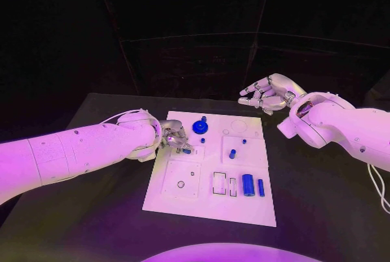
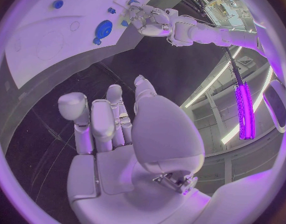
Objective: Assemble the parts on the task board
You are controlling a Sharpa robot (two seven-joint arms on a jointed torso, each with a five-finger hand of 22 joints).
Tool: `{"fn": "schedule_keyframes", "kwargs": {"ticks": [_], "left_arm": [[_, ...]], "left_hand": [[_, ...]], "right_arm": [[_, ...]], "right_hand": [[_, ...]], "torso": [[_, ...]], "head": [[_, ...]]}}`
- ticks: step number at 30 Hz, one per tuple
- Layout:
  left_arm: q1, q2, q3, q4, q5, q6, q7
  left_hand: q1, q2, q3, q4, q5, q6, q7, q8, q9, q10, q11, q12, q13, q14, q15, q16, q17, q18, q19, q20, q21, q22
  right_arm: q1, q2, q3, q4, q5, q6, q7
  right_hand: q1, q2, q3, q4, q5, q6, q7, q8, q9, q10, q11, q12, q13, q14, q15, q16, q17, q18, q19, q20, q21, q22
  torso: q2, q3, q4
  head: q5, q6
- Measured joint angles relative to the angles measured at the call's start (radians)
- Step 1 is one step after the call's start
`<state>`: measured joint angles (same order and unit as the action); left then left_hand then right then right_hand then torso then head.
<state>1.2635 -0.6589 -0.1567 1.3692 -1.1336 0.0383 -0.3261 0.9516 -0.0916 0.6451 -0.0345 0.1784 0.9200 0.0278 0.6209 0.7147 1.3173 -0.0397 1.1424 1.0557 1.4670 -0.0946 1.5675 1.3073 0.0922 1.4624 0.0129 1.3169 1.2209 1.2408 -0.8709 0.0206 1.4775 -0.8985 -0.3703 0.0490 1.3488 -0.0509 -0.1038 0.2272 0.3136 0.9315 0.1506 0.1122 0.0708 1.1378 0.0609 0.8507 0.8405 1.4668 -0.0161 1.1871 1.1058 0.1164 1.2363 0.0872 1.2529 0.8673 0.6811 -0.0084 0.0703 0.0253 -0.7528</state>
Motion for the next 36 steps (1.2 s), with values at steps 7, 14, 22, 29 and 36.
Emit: {"fn": "schedule_keyframes", "kwargs": {"ticks": [7, 14, 22, 29, 36], "left_arm": [[0.000, 0.008, 0.000, -0.008, -0.001, -0.002, -0.001], [0.000, 0.014, -0.001, -0.013, -0.002, -0.002, -0.001], [-0.002, 0.016, -0.002, -0.015, -0.003, 0.002, -0.001], [-0.003, 0.017, -0.002, -0.015, -0.003, 0.007, -0.001], [-0.003, 0.021, -0.002, -0.019, -0.003, 0.008, -0.001]], "left_hand": [[-0.019, -0.002, -0.008, 0.008, 0.000, 0.009, -0.005, 0.001, 0.003, 0.007, -0.007, 0.015, 0.014, 0.000, 0.000, 0.000, 0.000, 0.000, 0.003, -0.003, 0.000, 0.000], [-0.037, -0.001, -0.035, 0.026, 0.004, 0.017, -0.008, 0.001, 0.003, 0.016, -0.008, 0.030, 0.029, -0.002, -0.006, 0.000, 0.000, -0.016, 0.003, -0.003, 0.008, 0.013], [-0.048, -0.002, -0.064, 0.038, 0.000, 0.033, -0.014, 0.011, 0.008, 0.027, -0.012, 0.042, 0.044, 0.000, -0.007, 0.000, 0.000, -0.016, 0.003, -0.003, 0.013, 0.024], [-0.059, 0.001, -0.079, 0.047, 0.000, 0.038, -0.012, 0.011, 0.009, 0.034, -0.012, 0.047, 0.049, -0.004, -0.011, 0.000, 0.001, -0.016, 0.003, -0.010, 0.023, 0.036], [-0.081, 0.009, -0.102, 0.071, 0.000, 0.042, -0.015, 0.012, 0.010, 0.037, -0.016, 0.053, 0.052, -0.004, -0.011, 0.000, 0.001, -0.016, 0.003, -0.010, 0.027, 0.044]], "right_arm": [[0.000, 0.001, 0.000, -0.001, 0.000, 0.000, 0.000], [0.000, 0.002, 0.000, -0.001, 0.000, 0.000, 0.000], [0.000, 0.002, 0.000, -0.001, -0.002, 0.000, 0.000], [0.000, 0.002, 0.000, -0.001, -0.003, 0.000, 0.000], [0.000, 0.004, 0.000, -0.002, -0.004, 0.000, 0.000]], "right_hand": [[0.000, 0.000, 0.000, 0.000, 0.000, 0.000, 0.000, 0.000, 0.000, 0.000, 0.000, 0.000, -0.002, 0.000, 0.000, -0.005, -0.001, 0.000, 0.000, 0.000, -0.004, -0.002], [-0.002, 0.010, -0.003, 0.003, 0.020, 0.000, 0.000, 0.000, 0.000, 0.000, 0.000, 0.000, -0.006, 0.000, 0.000, -0.005, -0.003, 0.000, 0.000, 0.000, -0.007, -0.006], [0.001, 0.015, -0.010, 0.004, 0.051, 0.000, 0.000, 0.004, 0.000, 0.000, 0.000, 0.000, -0.012, 0.000, 0.000, -0.008, -0.003, 0.000, 0.000, 0.000, -0.011, -0.008], [0.001, 0.015, -0.010, 0.004, 0.059, 0.000, 0.000, 0.004, 0.000, 0.000, 0.000, 0.000, -0.012, 0.000, 0.000, -0.008, -0.003, 0.000, 0.000, 0.000, -0.011, -0.008], [0.005, 0.018, -0.015, 0.004, 0.059, 0.000, 0.000, 0.004, 0.000, 0.000, 0.000, 0.000, -0.013, 0.000, 0.000, -0.008, -0.003, 0.000, 0.000, 0.000, -0.011, -0.008]], "torso": [[0.000, 0.0004, -0.0005], [0.000, 0.0007, -0.0009], [0.000, 0.0007, -0.0009], [0.000, 0.0006, 0.0000], [0.000, 0.0006, 0.0000]], "head": [[-0.002, 0.000], [-0.005, 0.001], [-0.007, 0.000], [-0.007, -0.002], [-0.008, -0.001]]}}
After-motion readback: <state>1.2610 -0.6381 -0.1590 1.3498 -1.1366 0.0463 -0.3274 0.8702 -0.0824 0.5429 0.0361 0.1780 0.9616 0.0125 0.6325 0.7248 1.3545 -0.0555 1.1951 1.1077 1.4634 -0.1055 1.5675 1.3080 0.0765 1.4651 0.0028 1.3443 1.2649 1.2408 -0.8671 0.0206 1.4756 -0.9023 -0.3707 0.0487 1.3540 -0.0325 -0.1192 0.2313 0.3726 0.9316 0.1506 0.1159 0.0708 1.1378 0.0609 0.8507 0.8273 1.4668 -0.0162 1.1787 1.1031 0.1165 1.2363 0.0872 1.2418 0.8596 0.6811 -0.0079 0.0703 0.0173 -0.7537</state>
